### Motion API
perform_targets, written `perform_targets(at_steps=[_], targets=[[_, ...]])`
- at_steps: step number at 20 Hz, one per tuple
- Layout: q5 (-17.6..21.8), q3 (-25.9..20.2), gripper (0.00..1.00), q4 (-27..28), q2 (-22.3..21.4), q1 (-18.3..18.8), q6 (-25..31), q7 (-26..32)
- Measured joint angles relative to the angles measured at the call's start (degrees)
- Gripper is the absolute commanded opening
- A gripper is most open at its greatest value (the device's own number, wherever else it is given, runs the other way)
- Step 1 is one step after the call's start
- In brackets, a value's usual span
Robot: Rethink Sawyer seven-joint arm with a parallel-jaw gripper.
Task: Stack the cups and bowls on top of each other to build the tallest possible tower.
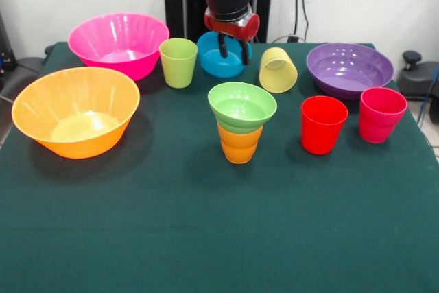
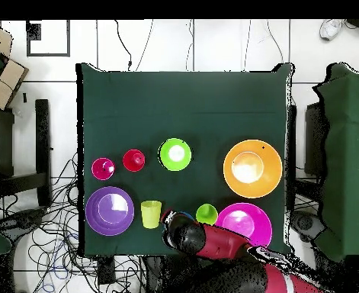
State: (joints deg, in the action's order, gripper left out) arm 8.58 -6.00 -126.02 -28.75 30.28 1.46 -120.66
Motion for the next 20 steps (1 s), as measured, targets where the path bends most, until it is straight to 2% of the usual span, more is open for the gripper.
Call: perform_targets(at_steps=[20], targets=[[0.0,1.0,1.0,0.0,-0.2,-0.4,-1.5,0.0]])
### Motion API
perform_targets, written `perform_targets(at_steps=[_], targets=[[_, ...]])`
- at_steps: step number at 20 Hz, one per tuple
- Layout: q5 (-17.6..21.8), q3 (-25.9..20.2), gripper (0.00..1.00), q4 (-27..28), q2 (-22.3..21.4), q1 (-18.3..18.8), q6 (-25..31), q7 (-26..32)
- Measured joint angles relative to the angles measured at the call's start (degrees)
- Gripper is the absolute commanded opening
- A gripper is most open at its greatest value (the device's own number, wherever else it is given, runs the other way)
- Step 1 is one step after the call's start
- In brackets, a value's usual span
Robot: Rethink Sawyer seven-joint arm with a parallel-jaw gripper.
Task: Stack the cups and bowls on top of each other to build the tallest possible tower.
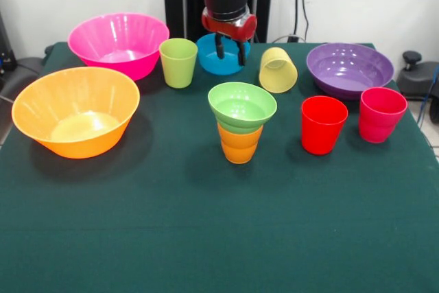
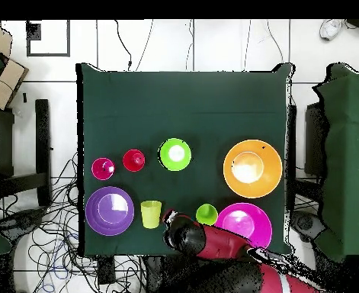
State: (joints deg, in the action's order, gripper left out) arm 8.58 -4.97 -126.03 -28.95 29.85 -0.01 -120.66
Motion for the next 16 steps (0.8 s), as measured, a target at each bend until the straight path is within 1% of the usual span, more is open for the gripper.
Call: perform_targets(at_steps=[7,16], targets=[[-0.7,-0.9,1.0,-0.2,-2.6,1.9,0.0,0.0],[-1.5,-2.3,1.0,-0.2,-4.1,2.3,0.0,0.0]])
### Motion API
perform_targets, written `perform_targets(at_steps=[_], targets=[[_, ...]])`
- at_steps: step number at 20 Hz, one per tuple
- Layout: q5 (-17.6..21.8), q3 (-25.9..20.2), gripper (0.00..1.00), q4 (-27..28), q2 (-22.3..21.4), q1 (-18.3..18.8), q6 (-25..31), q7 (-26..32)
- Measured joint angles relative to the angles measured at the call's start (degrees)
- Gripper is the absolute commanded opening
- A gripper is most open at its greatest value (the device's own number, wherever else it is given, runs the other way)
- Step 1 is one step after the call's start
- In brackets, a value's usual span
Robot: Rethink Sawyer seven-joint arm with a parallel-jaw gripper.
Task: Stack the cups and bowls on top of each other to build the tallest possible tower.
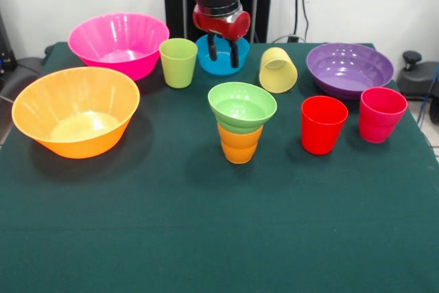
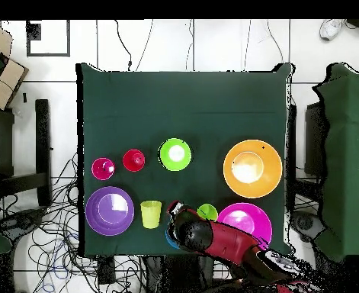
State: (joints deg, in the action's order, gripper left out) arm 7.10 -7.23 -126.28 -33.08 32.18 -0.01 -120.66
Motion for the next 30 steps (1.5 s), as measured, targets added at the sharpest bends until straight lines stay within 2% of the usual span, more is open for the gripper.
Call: perform_targets(at_steps=[30], targets=[[-0.1,-0.2,1.0,0.0,5.2,-1.4,-3.1,0.0]])
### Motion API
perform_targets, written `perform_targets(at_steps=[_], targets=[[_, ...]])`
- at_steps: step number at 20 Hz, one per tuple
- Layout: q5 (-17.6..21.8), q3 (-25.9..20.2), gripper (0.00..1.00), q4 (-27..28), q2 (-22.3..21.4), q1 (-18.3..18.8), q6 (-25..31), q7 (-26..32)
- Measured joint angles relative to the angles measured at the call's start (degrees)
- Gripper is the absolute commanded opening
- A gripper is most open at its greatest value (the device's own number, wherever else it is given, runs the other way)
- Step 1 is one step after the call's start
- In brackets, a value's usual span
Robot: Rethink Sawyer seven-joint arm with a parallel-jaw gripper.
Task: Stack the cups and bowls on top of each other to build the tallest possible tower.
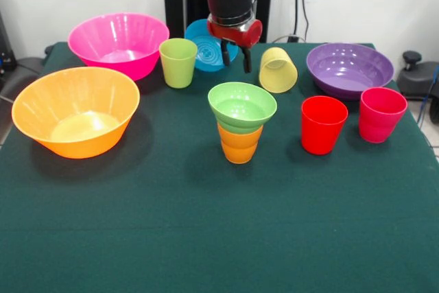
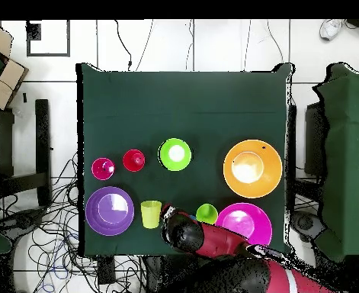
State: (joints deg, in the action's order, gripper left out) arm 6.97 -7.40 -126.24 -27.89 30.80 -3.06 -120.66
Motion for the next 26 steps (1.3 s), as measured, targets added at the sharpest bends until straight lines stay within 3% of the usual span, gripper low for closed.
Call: perform_targets(at_steps=[6,18,26], targets=[[-0.3,0.0,1.0,-0.1,-1.0,0.0,0.3,0.0],[-2.1,0.0,1.0,-0.6,-7.2,0.1,1.7,0.0],[-2.3,0.3,1.0,-0.7,-7.6,0.1,1.7,0.0]])
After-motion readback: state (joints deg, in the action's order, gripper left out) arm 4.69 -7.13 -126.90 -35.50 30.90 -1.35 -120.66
